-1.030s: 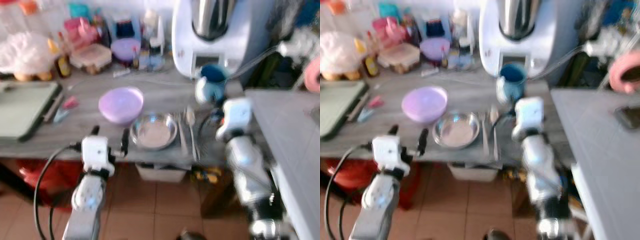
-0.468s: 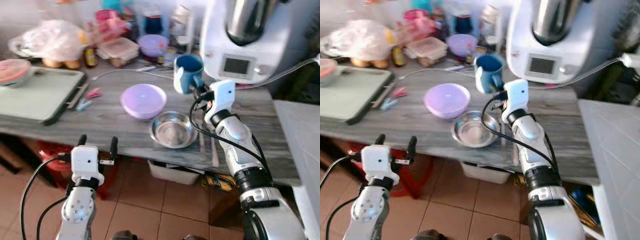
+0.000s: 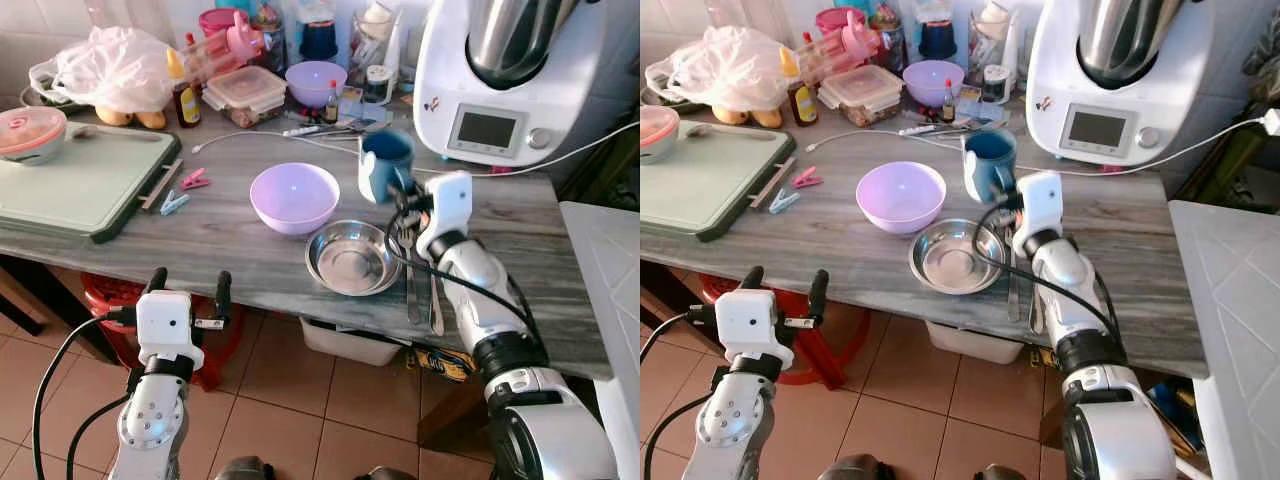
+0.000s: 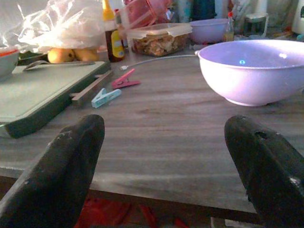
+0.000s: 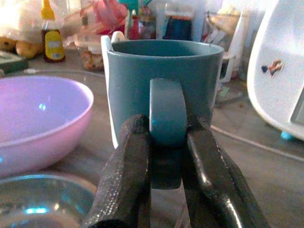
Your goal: Setting the table
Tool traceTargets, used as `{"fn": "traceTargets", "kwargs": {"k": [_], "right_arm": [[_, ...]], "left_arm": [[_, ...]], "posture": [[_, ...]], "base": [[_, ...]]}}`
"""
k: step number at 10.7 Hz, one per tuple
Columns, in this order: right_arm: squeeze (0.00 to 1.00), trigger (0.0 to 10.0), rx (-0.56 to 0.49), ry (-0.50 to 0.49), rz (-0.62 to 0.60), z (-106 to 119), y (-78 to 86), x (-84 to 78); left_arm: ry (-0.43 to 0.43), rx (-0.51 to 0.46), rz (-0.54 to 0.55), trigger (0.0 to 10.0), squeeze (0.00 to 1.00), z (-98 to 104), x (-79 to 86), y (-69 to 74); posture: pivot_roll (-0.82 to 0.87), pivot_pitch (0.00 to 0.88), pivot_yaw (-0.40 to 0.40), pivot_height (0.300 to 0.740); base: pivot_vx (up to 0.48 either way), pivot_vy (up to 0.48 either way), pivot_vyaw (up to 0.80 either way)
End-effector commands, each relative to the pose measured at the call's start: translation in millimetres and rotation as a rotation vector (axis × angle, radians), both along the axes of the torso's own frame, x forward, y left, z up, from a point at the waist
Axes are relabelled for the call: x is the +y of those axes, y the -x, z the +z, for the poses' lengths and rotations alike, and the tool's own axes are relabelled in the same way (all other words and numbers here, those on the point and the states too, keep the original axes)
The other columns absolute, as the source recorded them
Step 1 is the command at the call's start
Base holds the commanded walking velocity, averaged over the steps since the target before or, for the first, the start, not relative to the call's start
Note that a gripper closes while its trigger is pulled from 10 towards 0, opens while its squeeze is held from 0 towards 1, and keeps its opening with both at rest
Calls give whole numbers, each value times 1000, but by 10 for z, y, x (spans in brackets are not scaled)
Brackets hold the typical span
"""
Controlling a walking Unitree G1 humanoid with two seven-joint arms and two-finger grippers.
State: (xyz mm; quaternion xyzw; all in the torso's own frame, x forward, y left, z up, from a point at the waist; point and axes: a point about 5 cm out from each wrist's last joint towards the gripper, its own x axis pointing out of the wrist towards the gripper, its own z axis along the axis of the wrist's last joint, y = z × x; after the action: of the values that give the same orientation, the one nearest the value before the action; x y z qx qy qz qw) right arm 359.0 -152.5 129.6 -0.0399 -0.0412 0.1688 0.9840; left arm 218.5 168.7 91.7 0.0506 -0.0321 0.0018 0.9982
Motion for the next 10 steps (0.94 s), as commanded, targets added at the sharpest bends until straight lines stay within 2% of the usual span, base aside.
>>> {"fn": "traceTargets", "kwargs": {"k": [1, 9, 10], "right_arm": [[0, 10000, -30, -1, 11, 60, -37, 11], [0, 10000, 43, 9, 31, -171, -3, 8], [722, 10000, 43, 5, 28, -167, -7, 1]], "left_arm": [[-15, -9, -19, 10000, 0, 45, -15, 0], [-15, -14, -20, 10000, 0, 71, -25, -5], [-15, -15, -21, 10000, 0, 71, -26, -8]], "posture": [[109, 56, 14, 740], [113, 62, 16, 740], [113, 61, 16, 740]], "base": [[0, 0, 0], [0, 0, 0], [0, 0, 0]]}}
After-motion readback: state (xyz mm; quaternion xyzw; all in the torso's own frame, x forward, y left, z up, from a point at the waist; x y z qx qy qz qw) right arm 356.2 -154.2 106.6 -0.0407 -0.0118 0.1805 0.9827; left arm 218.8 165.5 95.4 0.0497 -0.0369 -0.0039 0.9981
